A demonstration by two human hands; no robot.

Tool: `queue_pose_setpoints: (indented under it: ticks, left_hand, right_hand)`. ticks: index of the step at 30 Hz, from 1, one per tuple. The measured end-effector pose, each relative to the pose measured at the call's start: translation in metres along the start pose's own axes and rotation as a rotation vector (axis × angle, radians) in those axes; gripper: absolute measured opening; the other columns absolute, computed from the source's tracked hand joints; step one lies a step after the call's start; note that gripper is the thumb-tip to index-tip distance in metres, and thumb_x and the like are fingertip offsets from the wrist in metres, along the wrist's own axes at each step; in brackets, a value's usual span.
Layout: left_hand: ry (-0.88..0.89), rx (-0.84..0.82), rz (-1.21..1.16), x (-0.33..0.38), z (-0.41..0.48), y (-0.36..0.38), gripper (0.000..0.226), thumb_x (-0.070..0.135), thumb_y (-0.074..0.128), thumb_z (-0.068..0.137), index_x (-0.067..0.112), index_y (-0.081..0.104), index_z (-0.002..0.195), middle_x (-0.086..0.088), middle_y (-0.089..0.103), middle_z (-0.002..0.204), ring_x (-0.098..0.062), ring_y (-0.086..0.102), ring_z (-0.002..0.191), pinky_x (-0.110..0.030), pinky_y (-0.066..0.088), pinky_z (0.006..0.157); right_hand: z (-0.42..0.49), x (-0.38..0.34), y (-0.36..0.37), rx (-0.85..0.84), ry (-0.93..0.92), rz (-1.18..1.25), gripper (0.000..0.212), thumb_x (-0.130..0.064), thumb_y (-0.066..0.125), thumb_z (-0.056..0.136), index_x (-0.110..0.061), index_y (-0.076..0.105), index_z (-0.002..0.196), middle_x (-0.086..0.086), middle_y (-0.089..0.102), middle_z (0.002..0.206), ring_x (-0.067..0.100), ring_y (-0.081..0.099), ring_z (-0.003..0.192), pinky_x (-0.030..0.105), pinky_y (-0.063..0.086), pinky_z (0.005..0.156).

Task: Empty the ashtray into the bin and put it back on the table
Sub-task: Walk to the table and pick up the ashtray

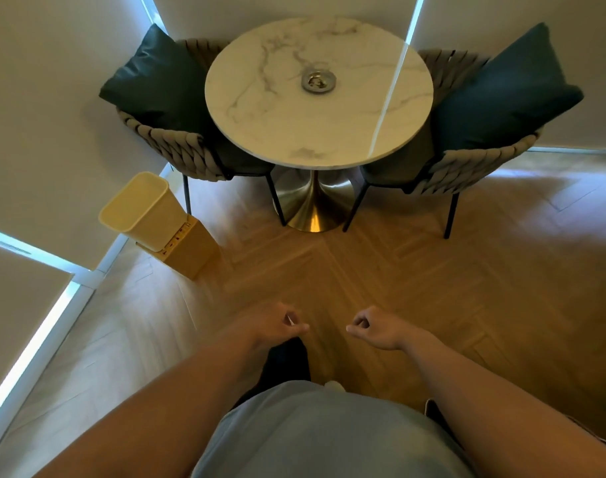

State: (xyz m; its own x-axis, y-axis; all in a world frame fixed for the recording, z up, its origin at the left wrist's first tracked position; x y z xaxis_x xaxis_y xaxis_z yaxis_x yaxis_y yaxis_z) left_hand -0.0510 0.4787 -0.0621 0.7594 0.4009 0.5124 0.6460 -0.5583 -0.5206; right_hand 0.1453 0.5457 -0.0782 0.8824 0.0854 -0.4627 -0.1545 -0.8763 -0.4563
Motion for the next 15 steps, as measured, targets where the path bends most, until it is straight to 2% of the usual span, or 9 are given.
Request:
queue_pose_setpoints:
  ticks: [4,10,15]
  left_hand:
    - [0.026,-0.03,-0.001,-0.008,0.037,-0.041,0.051,0.057,0.058,0.091,0.015,0.066,0.118,-0.003,0.067,0.118,-0.018,0.062,0.105,-0.04,0.053,0.095]
    - [0.064,-0.009,0.036,-0.026,0.093,-0.135,0.052,0.063,0.056,0.088,0.022,0.064,0.119,0.0,0.065,0.119,-0.013,0.06,0.105,-0.036,0.052,0.093]
    - [0.09,-0.002,0.061,-0.03,0.124,-0.202,0.052,0.064,0.056,0.088,0.024,0.063,0.119,0.0,0.064,0.12,-0.014,0.06,0.105,-0.035,0.051,0.092]
  right_hand:
    - [0.037,-0.021,-0.034,0.013,0.003,0.0,0.048,-0.048,0.055,0.095,-0.013,0.06,0.128,0.001,0.062,0.112,0.013,0.058,0.098,0.026,0.045,0.079]
    - [0.097,-0.073,-0.1,0.078,-0.006,-0.028,0.046,-0.048,0.055,0.095,-0.014,0.062,0.125,-0.004,0.06,0.098,0.002,0.052,0.077,0.021,0.04,0.066]
    - [0.132,-0.11,-0.145,0.124,-0.007,-0.02,0.047,-0.049,0.054,0.095,-0.016,0.06,0.129,0.002,0.065,0.119,0.014,0.059,0.103,0.029,0.05,0.085]
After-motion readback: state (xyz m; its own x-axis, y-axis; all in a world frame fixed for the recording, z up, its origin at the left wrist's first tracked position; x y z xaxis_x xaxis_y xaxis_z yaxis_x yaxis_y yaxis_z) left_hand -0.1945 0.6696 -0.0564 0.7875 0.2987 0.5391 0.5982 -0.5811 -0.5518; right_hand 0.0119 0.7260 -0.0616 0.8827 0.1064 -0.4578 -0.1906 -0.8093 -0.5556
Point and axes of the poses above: each hand's wrist, its own z-axis towards the middle knuckle, its own y-axis out of the palm, x = y × z, the point moved 10 cm from there along z, towards the middle knuckle
